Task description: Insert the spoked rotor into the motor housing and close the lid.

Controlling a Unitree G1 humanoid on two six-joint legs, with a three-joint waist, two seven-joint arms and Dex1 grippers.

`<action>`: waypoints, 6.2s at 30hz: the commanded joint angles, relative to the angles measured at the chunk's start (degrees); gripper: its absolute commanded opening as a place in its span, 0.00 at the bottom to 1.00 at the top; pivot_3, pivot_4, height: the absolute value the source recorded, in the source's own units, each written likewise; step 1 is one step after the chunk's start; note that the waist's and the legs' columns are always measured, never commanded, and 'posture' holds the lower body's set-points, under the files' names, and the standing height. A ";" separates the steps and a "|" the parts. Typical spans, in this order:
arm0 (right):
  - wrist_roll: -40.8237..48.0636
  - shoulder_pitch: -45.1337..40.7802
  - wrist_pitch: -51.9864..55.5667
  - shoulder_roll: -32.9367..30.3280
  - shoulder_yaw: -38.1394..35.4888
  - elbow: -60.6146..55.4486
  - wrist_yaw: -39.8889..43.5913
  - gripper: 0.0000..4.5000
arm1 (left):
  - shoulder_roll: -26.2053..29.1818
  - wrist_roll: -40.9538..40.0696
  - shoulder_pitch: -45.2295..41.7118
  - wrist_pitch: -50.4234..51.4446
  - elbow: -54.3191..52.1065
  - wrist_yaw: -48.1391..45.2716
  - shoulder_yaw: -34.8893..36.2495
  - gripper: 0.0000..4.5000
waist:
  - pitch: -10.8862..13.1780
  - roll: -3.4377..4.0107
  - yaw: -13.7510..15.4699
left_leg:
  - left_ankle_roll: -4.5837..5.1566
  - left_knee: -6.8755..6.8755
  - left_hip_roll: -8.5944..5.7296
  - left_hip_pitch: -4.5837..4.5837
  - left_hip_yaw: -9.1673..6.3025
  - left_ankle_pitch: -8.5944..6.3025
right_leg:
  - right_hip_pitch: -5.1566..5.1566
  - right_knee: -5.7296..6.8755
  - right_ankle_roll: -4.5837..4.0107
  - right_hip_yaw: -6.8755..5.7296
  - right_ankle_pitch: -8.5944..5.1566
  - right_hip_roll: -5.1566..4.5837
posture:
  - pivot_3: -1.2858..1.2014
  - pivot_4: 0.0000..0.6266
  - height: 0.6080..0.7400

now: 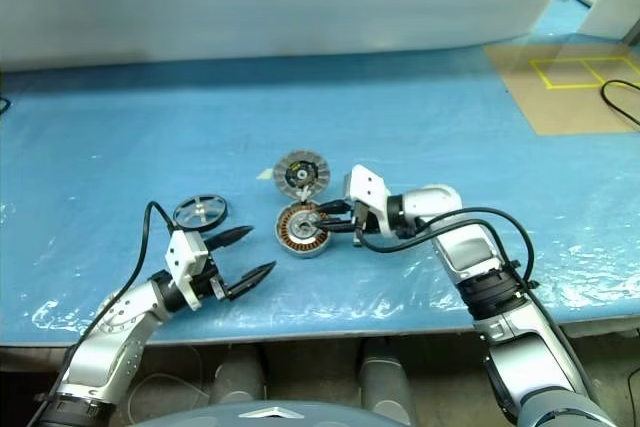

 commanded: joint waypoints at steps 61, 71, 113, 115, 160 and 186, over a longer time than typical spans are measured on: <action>-9.77 -4.31 1.44 3.77 5.31 3.06 -0.79 0.14 | -0.34 0.29 0.93 -2.93 0.30 0.30 0.36 1.00 | 0.00 0.00 0.01 | -0.03 0.14 0.00 0.08 0.00 0.02 | 0.00 0.27 0.00 0.04 0.00 0.00 | 0.52 0.24 1.00; -10.08 -4.27 0.83 3.55 5.49 4.03 -0.74 0.14 | -0.30 0.28 0.76 -2.85 0.28 0.34 0.41 1.00 | 0.00 0.00 0.00 | -0.03 0.20 0.00 0.08 0.00 0.02 | 0.01 0.32 0.00 0.05 0.00 0.00 | 0.52 0.24 1.00; -8.44 -5.00 6.74 3.98 4.52 6.81 -1.79 0.14 | -0.24 0.46 1.07 -1.68 -1.14 0.96 -0.50 1.00 | -0.01 0.00 -0.01 | 0.03 0.27 0.00 0.13 -0.01 -0.02 | 0.02 0.61 0.00 0.09 0.00 -0.01 | 0.52 0.24 1.00; -8.66 -4.99 6.48 3.73 4.65 7.02 -1.66 0.14 | -0.27 0.51 1.07 -1.65 -1.16 1.08 -0.54 1.00 | -0.01 0.00 0.00 | 0.03 0.27 0.00 0.13 0.00 -0.02 | 0.02 0.60 0.00 0.09 0.00 -0.02 | 0.52 0.24 1.00; 1.45 -3.93 10.33 7.33 0.02 1.89 -0.99 0.01 | 0.18 0.41 0.70 -1.33 -0.97 0.61 -0.46 1.00 | 0.00 0.00 -0.03 | -0.02 0.20 0.01 0.03 0.00 0.00 | -0.10 0.38 0.00 0.07 0.00 0.00 | 0.52 0.24 1.00; -2.98 -6.51 10.12 3.66 3.06 -0.64 -1.71 0.01 | 0.00 0.29 0.20 -1.32 -0.61 0.38 -0.62 1.00 | 0.00 0.00 -0.02 | -0.06 0.19 0.01 0.02 0.00 0.02 | -0.10 0.36 0.00 0.07 0.00 0.00 | 0.52 0.24 1.00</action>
